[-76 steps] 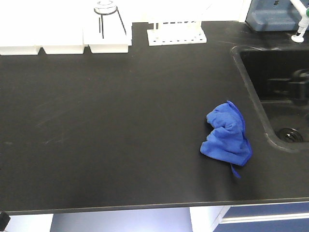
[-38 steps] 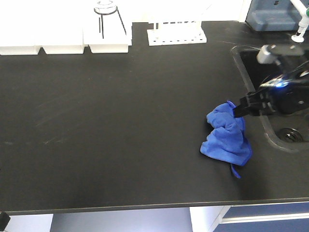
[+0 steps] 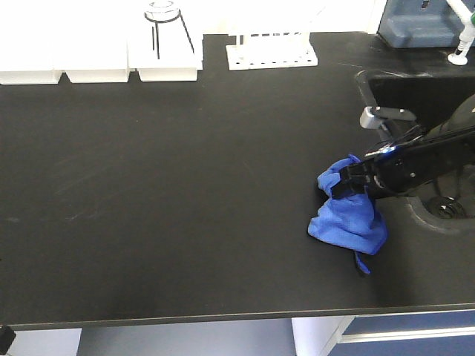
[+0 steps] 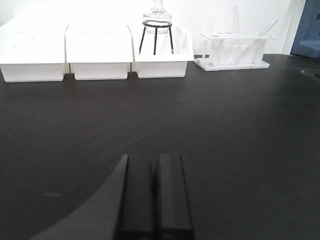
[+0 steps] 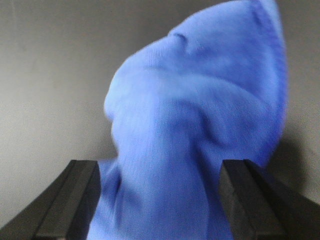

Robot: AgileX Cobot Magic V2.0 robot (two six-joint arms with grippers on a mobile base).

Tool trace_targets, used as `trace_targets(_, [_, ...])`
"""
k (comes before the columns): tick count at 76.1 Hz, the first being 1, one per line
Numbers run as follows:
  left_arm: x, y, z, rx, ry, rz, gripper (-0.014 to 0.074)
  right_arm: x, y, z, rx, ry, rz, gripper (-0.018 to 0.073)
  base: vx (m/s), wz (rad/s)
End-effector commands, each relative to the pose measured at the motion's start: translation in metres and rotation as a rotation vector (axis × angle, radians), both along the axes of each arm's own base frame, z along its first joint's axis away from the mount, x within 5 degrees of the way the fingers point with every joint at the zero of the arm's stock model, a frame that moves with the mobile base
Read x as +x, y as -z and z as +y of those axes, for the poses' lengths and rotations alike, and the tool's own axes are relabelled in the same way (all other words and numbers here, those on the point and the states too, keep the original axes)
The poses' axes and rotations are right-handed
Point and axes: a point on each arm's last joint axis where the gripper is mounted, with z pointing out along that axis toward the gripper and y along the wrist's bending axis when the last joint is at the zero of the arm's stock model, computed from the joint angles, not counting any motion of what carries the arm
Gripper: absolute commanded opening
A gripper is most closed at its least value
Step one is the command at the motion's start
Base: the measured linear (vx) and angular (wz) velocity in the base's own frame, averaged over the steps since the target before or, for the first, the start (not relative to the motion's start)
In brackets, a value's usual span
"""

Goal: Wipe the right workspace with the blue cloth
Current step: 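Lower the right gripper onto the blue cloth and close on it, then lift the blue cloth with the right gripper toward the robot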

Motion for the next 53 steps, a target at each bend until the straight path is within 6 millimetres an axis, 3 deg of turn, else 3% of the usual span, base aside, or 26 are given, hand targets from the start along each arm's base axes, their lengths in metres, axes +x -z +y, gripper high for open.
trace_targets(1, [0.0,-0.016,0.0,-0.025,-0.003,-0.103,-0.0006,0.01,-0.013,0.001,0.025,0.008,-0.087,0.0526,0.0,0.0])
trace_targets(13, [0.0,-0.016,0.0,-0.025,-0.003,-0.103,-0.0006,0.013,-0.004,0.001,0.017,0.014,-0.076,0.0409,0.0,0.0])
trace_targets(28, [0.0,-0.016,0.0,-0.025,-0.003,-0.103,-0.0006,0.009,-0.012,0.002,0.035,0.001,-0.073,-0.0015,0.0,0.0])
trace_targets(37, [0.0,-0.016,0.0,-0.025,-0.003,-0.103,-0.0006,0.005,-0.031,0.003,0.042,-0.009,-0.118,-0.0007,0.0,0.0])
trace_targets(53, [0.0,-0.016,0.0,-0.025,-0.003,-0.103,-0.0006,-0.019,-0.101,0.003,0.053,-0.005,-0.327,-0.0003,0.0,0.0])
